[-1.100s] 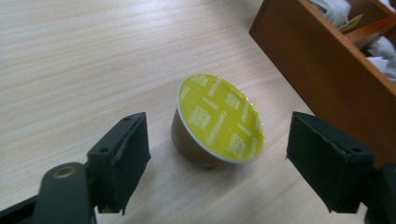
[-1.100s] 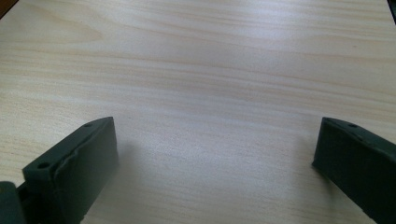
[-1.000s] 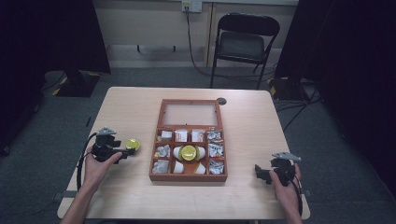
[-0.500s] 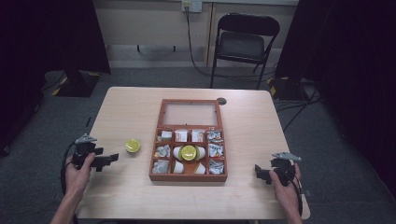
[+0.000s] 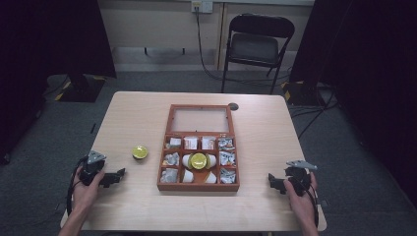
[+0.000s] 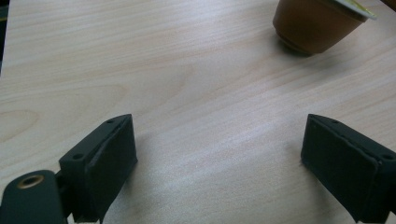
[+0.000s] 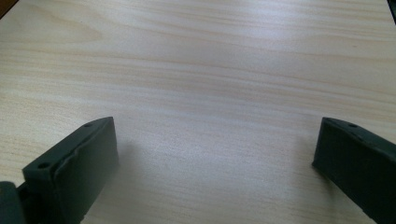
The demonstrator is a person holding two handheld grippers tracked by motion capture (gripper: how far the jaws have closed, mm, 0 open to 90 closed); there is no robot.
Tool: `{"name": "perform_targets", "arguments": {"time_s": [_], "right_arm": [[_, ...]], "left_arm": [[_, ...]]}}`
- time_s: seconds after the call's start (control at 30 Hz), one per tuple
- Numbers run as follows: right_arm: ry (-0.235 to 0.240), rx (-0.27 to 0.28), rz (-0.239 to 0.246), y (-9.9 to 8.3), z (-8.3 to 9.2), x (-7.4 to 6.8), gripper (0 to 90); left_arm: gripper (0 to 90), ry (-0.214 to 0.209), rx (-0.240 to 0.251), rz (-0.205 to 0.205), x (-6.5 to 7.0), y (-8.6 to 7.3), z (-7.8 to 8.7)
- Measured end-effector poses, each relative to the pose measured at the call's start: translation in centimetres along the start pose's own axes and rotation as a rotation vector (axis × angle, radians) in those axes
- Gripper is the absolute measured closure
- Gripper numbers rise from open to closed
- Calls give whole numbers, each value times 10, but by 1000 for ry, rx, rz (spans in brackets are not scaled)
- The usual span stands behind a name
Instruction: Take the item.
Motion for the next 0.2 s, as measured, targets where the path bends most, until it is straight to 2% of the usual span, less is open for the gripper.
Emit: {"name": "perform_targets", "arguments": {"time_s": [0.2], "right_arm": [[0,0,0,0,0,0,0]], "left_arm": [[76,22,1,20,1,0,-1]]}}
Point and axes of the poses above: each handheld gripper's, and its own axes: z roughly backward along the jaws, y roughly out of its top, x roughly to its right, the point moved 5 cm from there along -z, roughly forward along the jaws, and after that the axes turned 15 degrees about z, right-handed, at the moved point
